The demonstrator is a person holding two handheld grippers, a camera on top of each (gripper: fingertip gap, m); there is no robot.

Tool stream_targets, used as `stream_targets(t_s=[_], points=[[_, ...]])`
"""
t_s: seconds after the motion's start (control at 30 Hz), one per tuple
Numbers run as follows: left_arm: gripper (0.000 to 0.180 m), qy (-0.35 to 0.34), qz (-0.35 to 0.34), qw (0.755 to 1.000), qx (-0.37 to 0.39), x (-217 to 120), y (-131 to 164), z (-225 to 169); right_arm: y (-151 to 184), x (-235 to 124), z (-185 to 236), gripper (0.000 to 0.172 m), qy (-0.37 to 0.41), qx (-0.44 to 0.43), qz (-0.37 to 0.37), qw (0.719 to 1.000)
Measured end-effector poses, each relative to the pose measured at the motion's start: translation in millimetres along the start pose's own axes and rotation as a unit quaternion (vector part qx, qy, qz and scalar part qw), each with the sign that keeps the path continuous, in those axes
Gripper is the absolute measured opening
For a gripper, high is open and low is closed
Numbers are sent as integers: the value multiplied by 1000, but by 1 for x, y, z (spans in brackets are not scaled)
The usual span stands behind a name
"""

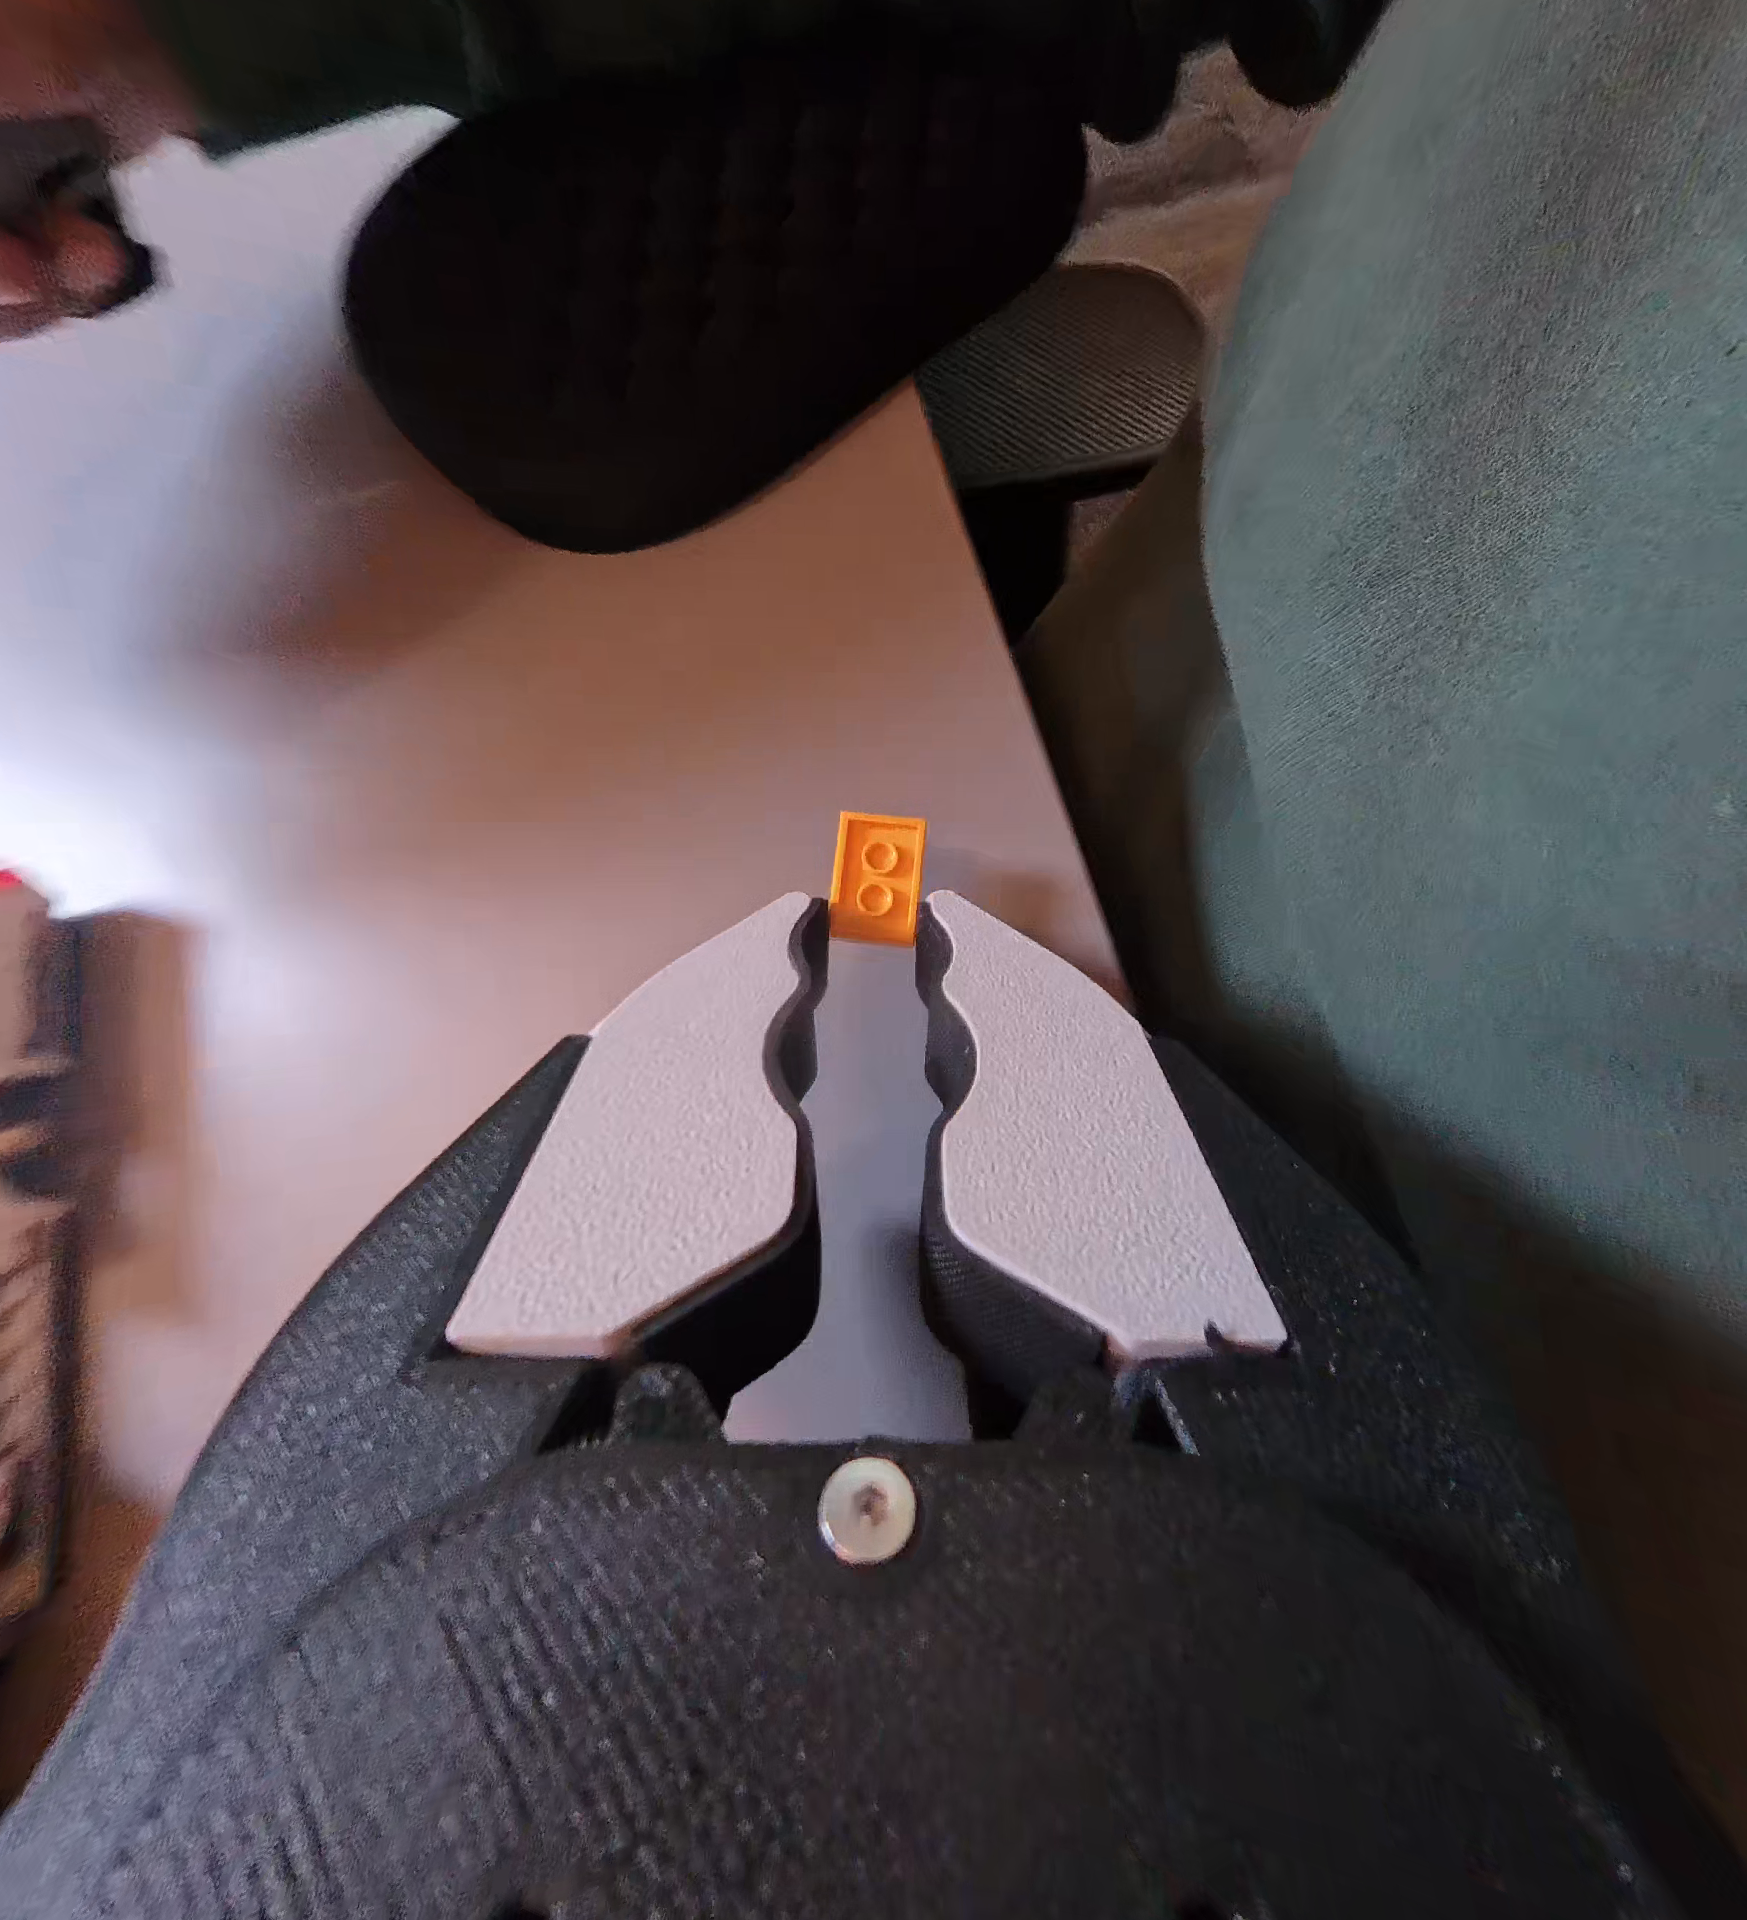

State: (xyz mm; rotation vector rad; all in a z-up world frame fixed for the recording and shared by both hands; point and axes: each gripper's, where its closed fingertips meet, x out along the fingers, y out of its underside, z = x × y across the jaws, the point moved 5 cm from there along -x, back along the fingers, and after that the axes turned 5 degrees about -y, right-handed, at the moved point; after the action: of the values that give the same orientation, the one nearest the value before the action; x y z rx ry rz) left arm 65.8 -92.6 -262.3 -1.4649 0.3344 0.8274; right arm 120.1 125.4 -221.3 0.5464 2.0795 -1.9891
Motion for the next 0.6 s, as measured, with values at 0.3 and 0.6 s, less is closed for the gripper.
stream_targets(t_s=[0.3,0.6], points=[[16,-543,25,824,-163,-278,99,143,-15,-19,-9,15,34,5,-45,998],[49,-614,195,687,-337,-362,242,173,-11,-18,-5,16,34,-3,-30,999]])
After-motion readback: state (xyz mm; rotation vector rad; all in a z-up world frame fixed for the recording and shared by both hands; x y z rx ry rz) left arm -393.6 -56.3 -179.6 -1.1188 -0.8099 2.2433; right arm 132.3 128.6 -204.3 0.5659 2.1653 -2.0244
